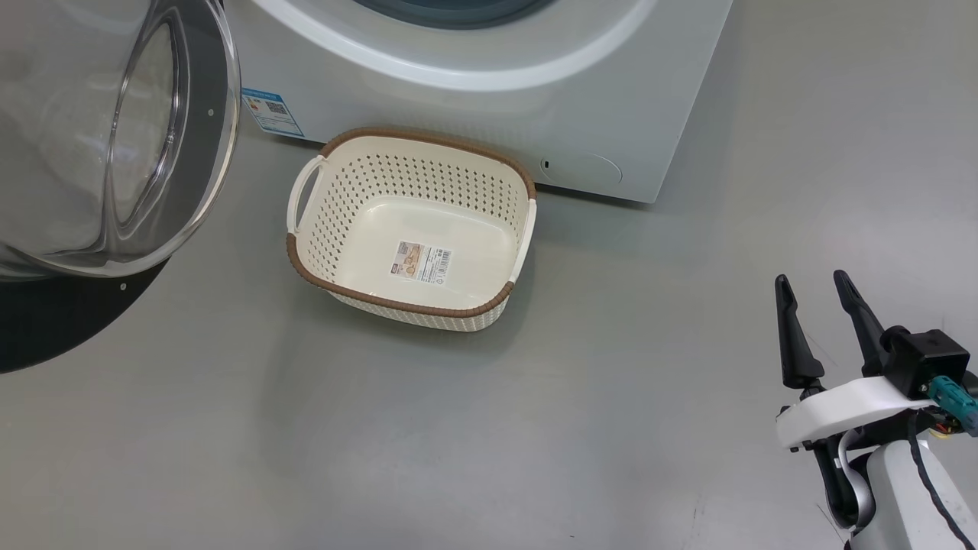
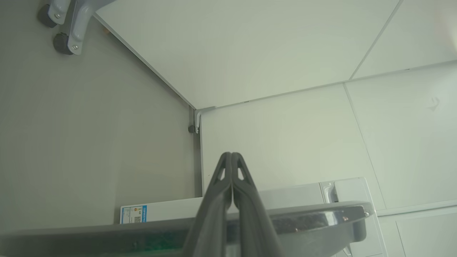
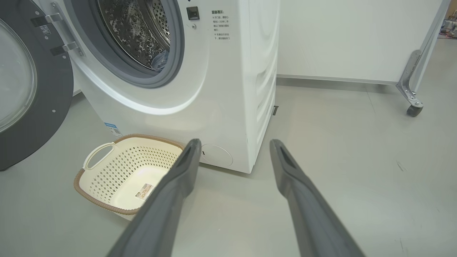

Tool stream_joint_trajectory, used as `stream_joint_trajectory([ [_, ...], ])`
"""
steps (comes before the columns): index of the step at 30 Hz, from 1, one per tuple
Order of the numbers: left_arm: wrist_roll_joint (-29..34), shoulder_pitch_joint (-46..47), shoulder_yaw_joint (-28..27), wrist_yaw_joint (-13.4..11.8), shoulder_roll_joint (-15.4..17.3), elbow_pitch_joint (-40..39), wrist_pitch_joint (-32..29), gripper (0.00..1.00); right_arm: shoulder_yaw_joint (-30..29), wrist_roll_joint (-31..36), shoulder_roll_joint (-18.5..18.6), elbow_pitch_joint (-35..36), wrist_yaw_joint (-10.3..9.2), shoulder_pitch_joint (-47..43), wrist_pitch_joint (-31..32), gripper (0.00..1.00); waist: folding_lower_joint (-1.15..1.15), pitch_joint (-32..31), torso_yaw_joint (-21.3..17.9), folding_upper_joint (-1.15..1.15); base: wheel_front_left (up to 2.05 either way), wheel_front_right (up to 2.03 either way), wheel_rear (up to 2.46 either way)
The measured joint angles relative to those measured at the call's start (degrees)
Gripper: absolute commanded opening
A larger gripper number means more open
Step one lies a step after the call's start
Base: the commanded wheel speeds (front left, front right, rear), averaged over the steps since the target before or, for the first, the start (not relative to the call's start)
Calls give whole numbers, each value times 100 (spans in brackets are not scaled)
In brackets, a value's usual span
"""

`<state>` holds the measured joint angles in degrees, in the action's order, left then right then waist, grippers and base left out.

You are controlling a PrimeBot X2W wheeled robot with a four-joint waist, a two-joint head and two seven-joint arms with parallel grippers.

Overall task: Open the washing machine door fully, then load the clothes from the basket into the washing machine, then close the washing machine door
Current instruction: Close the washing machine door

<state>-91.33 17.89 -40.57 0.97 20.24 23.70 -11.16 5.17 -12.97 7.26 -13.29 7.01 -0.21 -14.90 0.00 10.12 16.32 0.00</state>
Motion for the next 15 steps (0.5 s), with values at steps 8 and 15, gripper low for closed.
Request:
stream_joint_trajectory([
  [8, -14, 41, 163, 59, 60, 176, -301, 0, -20, 0, 4, 0, 0, 0, 0, 100, 0, 18, -13, 0, 0, 0, 0],
  [15, -105, 43, 227, 283, 109, 170, -572, 0, -14, 0, 4, -1, 0, 2, 0, 100, 0, 39, 0, 0, 0, 0, 0],
])
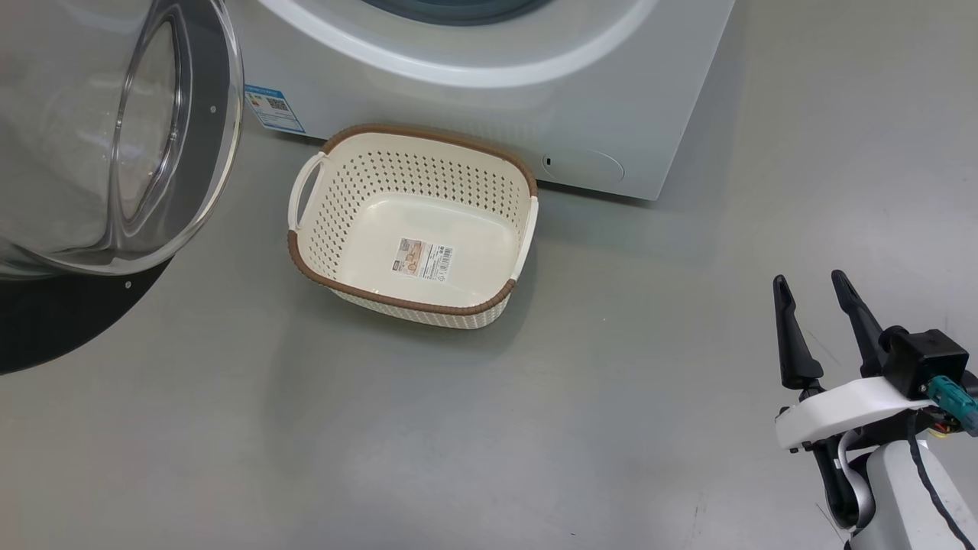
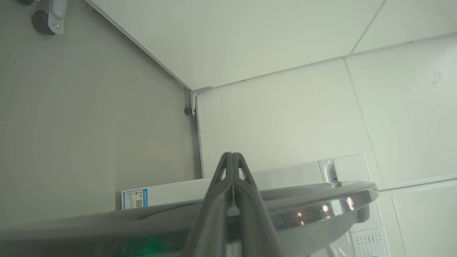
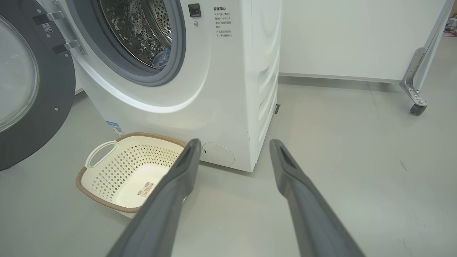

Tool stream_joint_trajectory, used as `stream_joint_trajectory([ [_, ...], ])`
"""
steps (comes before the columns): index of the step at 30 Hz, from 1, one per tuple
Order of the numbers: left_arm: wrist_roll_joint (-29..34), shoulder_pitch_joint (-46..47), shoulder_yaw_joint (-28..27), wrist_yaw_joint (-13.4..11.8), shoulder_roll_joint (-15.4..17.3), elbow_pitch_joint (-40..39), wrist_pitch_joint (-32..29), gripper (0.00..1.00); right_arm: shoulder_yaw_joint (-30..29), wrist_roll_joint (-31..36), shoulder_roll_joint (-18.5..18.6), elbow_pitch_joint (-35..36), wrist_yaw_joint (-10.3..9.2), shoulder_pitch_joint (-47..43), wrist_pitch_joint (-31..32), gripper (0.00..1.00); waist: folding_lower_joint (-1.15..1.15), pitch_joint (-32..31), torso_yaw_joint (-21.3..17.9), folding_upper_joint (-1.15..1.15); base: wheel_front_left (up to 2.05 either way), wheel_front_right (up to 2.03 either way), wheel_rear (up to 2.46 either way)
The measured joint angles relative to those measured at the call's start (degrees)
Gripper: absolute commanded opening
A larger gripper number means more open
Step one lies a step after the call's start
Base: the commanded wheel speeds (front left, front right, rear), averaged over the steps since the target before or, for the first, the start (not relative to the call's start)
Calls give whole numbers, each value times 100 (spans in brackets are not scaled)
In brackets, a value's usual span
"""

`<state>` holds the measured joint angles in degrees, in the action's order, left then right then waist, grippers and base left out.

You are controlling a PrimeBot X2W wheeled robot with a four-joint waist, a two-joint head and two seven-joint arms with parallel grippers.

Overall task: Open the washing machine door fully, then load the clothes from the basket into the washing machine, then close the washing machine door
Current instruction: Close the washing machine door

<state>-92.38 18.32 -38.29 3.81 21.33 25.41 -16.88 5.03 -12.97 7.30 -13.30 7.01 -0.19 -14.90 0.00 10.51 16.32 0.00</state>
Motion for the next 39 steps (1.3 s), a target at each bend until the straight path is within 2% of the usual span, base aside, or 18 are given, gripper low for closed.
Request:
stream_joint_trajectory([
  [18, -35, -81, 407, 231, 111, -8, -804, 0, -76, -11, 2, -7, 0, 1, 0, 100, 0, 17, 96, 0, 0, 0, 0],
  [25, -271, -85, 700, 269, -73, -24, -1293, 0, -127, -20, -7, -3, 0, 0, 0, 100, 0, 13, 238, 0, 0, 0, 0],
  [39, -686, -315, 1038, 277, -124, -377, -2326, 0, -69, -29, -77, -74, 0, -1, 0, 100, 0, -94, 425, 0, 0, 0, 0],
])
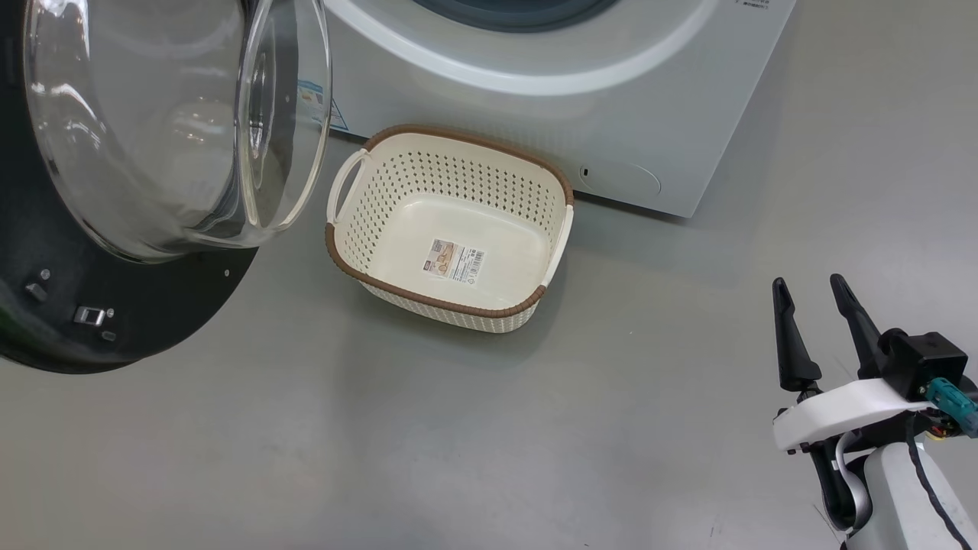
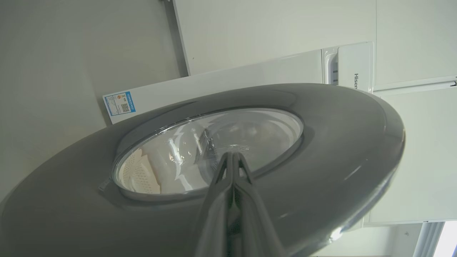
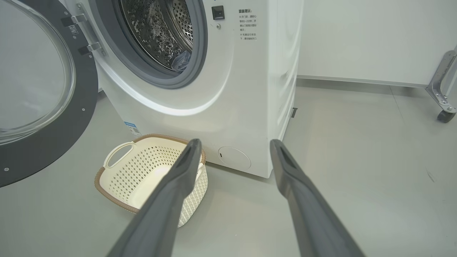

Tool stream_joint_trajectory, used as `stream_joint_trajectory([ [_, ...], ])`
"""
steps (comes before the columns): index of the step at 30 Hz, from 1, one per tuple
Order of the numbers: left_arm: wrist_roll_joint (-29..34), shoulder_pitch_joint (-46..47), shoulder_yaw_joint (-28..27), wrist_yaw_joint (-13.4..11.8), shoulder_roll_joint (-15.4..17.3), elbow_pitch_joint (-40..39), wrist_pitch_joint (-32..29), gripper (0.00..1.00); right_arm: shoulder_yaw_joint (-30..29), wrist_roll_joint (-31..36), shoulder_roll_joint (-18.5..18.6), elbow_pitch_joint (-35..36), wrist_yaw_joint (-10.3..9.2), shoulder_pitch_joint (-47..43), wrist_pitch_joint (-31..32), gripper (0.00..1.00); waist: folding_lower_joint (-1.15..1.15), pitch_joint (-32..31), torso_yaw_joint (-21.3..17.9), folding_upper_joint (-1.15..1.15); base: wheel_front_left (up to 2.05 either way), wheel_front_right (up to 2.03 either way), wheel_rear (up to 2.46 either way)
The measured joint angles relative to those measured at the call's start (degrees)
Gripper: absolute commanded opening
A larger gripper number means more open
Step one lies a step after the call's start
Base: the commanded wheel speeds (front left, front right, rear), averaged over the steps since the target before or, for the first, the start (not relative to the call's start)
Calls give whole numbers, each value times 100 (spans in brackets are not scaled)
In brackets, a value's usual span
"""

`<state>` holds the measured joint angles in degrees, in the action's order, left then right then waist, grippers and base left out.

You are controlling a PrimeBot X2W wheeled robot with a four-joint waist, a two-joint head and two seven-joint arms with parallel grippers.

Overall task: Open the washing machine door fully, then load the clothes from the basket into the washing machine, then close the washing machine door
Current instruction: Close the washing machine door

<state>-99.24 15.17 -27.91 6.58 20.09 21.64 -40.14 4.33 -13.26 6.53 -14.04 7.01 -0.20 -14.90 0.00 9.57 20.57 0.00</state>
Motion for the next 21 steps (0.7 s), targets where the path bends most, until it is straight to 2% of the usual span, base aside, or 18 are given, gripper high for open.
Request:
stream_joint_trajectory([
  [12, -188, -121, 368, 1, -176, -405, -682, 0, 48, -44, -92, -74, 0, 0, 0, 100, 0, -94, -28, 0, 0, 0, 0],
  [21, -433, -194, 537, 2, -402, -788, -1073, 0, 168, -89, -131, -127, 0, 0, 0, 100, 0, -171, -219, 0, 0, 0, 0],
])
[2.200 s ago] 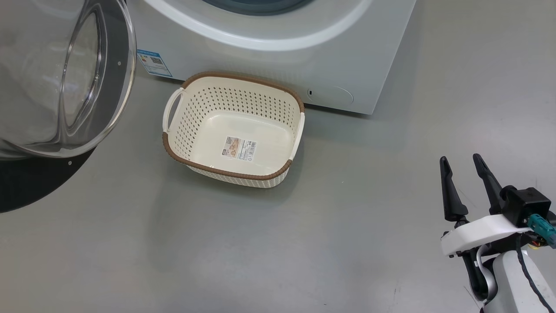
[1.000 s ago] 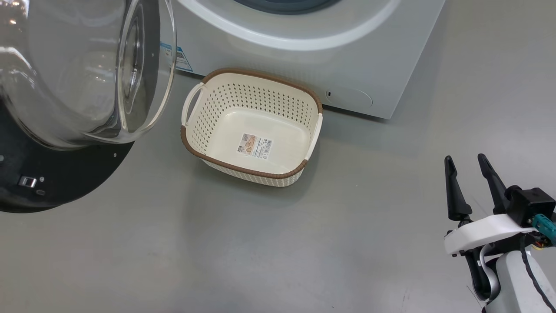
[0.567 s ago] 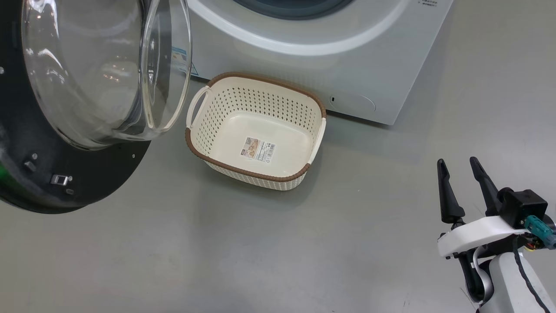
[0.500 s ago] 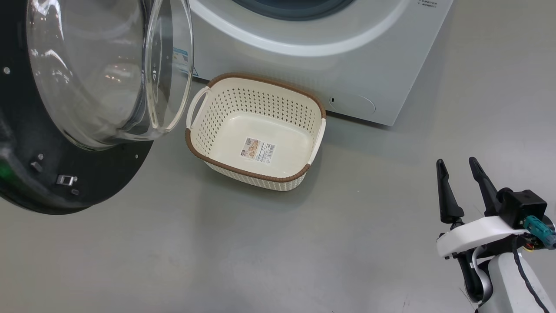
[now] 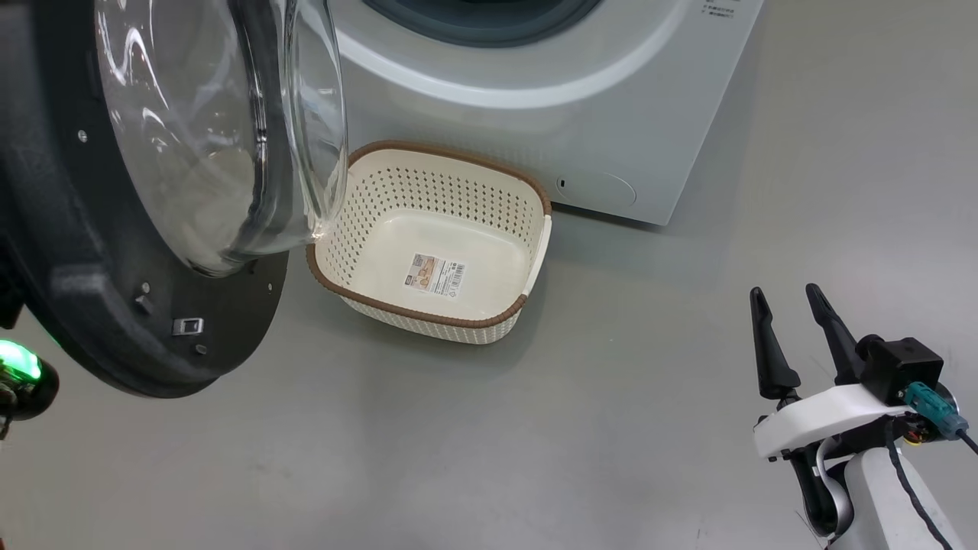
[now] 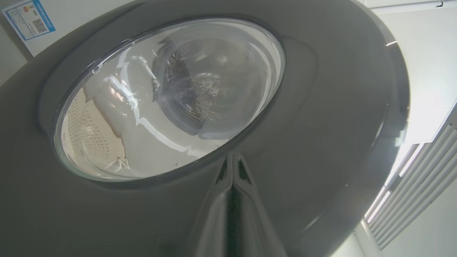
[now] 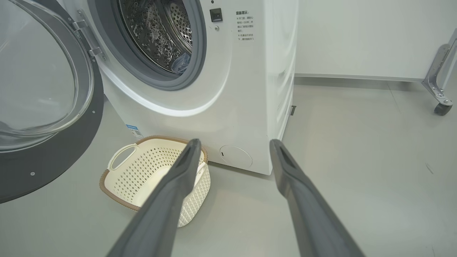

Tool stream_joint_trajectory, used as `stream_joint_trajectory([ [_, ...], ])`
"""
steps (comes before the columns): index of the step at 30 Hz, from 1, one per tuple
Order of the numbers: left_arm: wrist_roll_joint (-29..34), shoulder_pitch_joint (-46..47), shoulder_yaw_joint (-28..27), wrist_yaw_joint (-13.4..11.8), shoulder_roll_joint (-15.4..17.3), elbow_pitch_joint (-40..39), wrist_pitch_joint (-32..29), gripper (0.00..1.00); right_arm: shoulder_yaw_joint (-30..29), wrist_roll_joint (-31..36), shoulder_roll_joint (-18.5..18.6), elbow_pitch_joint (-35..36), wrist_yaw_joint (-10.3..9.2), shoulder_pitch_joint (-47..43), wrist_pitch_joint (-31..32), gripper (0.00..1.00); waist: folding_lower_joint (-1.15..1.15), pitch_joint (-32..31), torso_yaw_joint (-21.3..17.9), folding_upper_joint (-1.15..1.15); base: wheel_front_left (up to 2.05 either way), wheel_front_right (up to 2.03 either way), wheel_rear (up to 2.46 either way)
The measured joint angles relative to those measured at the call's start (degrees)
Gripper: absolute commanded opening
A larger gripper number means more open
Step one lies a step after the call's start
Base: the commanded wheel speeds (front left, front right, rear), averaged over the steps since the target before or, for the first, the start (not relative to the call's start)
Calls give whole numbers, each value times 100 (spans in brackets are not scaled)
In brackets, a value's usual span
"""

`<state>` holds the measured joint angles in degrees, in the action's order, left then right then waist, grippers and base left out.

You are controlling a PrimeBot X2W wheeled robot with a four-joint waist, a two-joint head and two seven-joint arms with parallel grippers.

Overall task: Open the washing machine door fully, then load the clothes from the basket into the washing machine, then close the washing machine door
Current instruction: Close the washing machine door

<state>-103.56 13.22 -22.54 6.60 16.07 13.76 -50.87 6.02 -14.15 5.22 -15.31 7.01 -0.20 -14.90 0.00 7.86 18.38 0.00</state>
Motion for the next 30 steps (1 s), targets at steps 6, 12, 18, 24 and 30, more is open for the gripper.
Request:
stream_joint_trajectory([
  [6, -75, -87, 183, 0, -121, -212, -222, 0, -10, -47, -23, -27, 0, 0, 0, 100, 0, -27, -134, 0, 0, 0, 0],
  [12, -194, -124, 361, 1, -323, -436, -354, 0, -15, -47, -47, -37, 0, 0, 0, 100, 0, -33, -291, 0, 0, 0, 0],
  [18, -297, -133, 420, 1, -656, -603, -357, 0, 14, -48, -92, -52, 0, 5, 0, 100, 0, -36, -473, 0, 0, 0, 0],
  [24, -302, -132, 448, 24, -844, -727, -352, 0, 20, -48, -113, -59, 0, 96, 0, 100, 0, -46, -749, 0, 0, 0, 0],
  [30, -288, -133, 433, 45, -982, -828, -247, 0, 0, -48, -137, -86, 0, 96, 0, 100, 0, -61, -1100, 0, 0, 0, 0],
])
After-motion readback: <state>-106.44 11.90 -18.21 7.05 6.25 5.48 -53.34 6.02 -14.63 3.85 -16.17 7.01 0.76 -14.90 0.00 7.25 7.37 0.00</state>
